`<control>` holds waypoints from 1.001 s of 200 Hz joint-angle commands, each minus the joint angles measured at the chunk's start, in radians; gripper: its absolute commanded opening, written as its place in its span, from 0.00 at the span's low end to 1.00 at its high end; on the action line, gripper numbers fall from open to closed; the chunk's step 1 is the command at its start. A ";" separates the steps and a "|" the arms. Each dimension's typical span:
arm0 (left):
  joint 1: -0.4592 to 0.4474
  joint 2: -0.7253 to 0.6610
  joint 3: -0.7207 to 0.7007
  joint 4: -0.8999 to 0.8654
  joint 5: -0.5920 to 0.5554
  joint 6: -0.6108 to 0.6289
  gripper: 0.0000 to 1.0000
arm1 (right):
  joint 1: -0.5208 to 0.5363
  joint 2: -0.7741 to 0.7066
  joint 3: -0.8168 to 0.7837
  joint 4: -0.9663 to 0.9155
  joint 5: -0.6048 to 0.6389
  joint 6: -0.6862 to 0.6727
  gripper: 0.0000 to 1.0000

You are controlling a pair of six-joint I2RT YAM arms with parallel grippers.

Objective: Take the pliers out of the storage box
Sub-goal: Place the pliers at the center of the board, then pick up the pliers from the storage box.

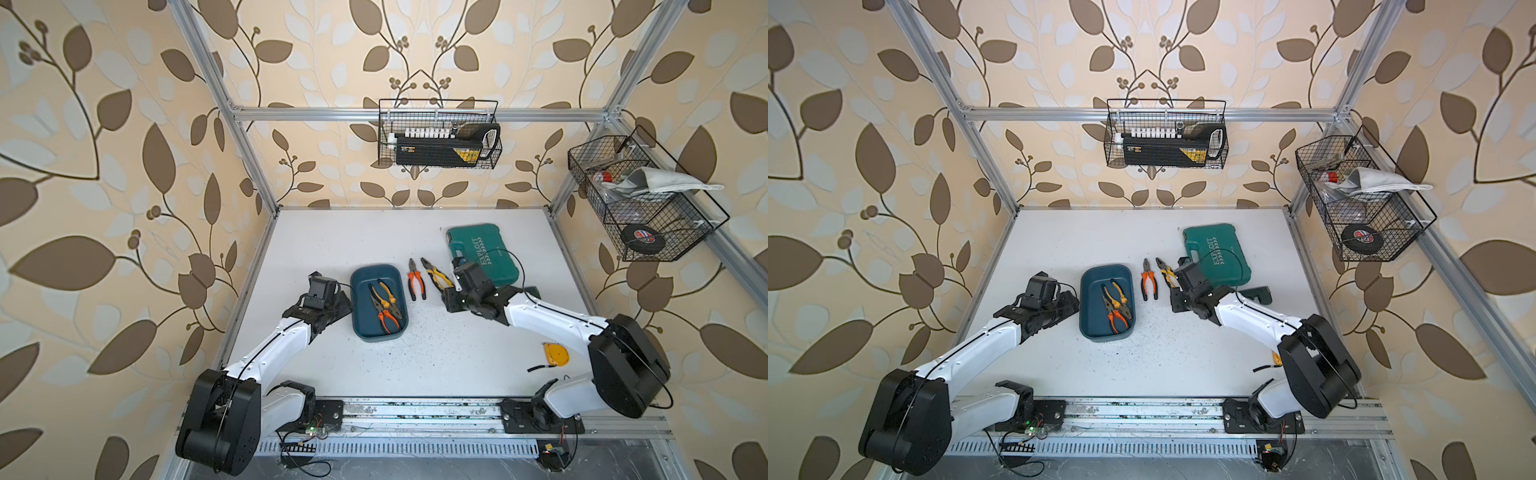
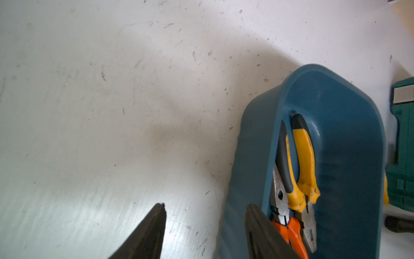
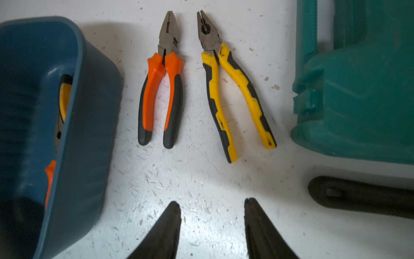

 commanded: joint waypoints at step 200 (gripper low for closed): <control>-0.285 0.130 0.433 -0.449 0.039 -0.506 0.66 | -0.005 0.045 0.055 0.075 0.233 0.098 0.50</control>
